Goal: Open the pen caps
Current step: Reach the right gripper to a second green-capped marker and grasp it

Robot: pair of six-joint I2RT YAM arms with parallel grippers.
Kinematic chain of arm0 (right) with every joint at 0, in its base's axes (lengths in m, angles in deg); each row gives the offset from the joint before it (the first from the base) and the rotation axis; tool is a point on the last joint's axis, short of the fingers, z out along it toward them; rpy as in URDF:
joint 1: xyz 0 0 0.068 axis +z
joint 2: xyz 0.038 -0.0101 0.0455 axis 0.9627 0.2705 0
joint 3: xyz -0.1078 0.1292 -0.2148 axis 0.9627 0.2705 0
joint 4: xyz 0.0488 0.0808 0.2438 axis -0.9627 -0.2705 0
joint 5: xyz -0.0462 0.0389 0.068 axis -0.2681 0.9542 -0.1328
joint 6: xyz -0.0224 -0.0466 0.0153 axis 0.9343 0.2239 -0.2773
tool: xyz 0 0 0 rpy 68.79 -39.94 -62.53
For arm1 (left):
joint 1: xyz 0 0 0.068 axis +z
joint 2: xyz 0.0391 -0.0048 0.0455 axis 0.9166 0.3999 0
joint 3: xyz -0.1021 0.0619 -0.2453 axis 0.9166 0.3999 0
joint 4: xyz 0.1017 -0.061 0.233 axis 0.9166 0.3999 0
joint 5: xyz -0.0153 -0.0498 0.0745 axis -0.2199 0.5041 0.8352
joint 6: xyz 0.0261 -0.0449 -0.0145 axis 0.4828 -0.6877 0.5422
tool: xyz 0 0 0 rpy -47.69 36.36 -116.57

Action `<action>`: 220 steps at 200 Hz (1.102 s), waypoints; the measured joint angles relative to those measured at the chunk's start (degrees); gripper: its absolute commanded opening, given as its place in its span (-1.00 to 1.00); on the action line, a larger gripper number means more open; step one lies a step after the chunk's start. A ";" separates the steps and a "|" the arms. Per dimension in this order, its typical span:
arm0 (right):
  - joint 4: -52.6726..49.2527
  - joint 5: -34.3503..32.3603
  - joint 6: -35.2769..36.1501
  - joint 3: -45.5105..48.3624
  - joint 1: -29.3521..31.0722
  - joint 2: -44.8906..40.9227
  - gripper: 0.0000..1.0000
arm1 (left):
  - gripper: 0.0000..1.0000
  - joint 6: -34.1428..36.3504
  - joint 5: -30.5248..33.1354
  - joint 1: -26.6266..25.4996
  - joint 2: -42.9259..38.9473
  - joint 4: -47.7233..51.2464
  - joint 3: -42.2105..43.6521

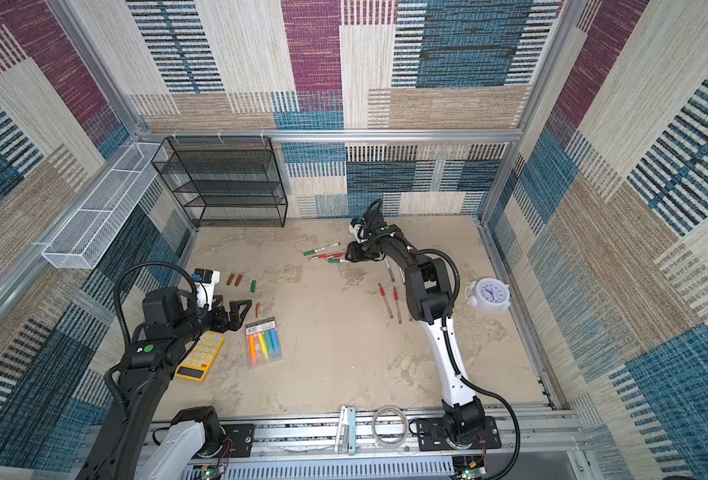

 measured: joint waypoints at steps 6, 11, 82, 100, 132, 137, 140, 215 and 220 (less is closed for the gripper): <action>0.11 -0.02 0.00 1.62 0.20 -0.98 -0.06 | 1.00 0.00 -0.02 0.00 -0.15 -0.02 0.07; 0.39 0.00 0.04 3.06 0.37 -1.81 -0.07 | 1.00 0.00 -0.02 0.00 -0.24 0.00 0.09; 7.28 0.48 1.42 24.37 3.48 -13.77 -0.09 | 1.00 0.02 -0.04 -0.17 -0.15 -0.28 0.61; 7.45 -0.20 1.40 27.76 4.35 -16.24 -0.09 | 1.00 0.02 -0.09 -0.39 -0.20 -0.39 0.63; 3.26 -4.39 0.92 25.86 4.92 -17.31 -0.10 | 1.00 0.00 -0.07 -0.42 0.15 -0.63 0.79; 2.58 -5.07 0.94 24.76 5.05 -17.25 -0.10 | 1.00 0.00 -0.07 -0.44 0.13 -0.63 0.79; 2.14 -5.55 0.96 24.02 5.07 -17.14 -0.09 | 1.00 0.00 -0.07 -0.50 0.09 -0.63 0.79; -9.84 -13.14 4.50 -2.03 10.10 -3.17 -0.08 | 1.00 0.07 -0.07 -0.52 -0.26 -0.79 0.48; -10.71 -14.05 4.55 -3.41 10.12 -2.34 -0.08 | 1.00 0.07 -0.04 -0.52 -0.17 -0.79 0.48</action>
